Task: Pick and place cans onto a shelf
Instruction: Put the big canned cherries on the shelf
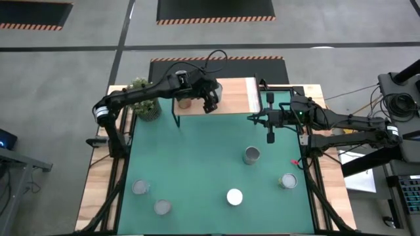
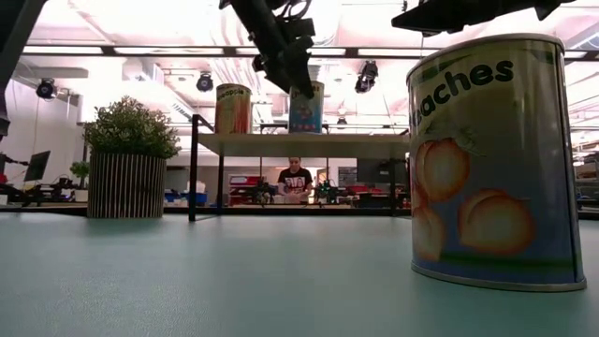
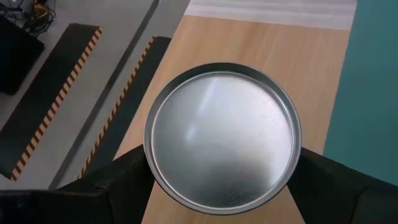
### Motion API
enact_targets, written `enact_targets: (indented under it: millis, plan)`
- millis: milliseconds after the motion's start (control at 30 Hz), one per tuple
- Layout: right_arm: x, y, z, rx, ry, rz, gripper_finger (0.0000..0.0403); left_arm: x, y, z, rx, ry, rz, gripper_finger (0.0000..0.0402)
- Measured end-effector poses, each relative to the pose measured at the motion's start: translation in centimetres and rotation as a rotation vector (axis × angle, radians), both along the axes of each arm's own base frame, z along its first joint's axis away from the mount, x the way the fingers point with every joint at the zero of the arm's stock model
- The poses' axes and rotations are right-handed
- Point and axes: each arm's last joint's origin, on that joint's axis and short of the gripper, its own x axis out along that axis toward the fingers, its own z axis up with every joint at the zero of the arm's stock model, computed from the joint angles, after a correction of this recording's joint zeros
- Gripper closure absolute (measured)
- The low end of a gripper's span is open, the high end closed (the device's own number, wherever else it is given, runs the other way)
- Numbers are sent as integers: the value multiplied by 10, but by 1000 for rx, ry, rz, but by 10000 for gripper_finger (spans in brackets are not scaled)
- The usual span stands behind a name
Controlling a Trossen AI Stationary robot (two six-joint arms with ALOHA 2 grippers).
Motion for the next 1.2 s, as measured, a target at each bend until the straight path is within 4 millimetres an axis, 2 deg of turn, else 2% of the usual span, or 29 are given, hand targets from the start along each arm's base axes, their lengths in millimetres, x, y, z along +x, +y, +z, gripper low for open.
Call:
enact_targets:
  millis: [267, 600, 1200]
  plan:
    - [0, 0, 0, 1, 0, 0, 394, -1, 5, -2, 1, -1, 13, 98]
    - [0, 0, 0, 7, 0, -2, 394, -1, 7, -15, 11, 19, 5, 75]
    - [0, 0, 0, 12, -1, -3, 394, -4, 6, -10, 34, 21, -17, 74]
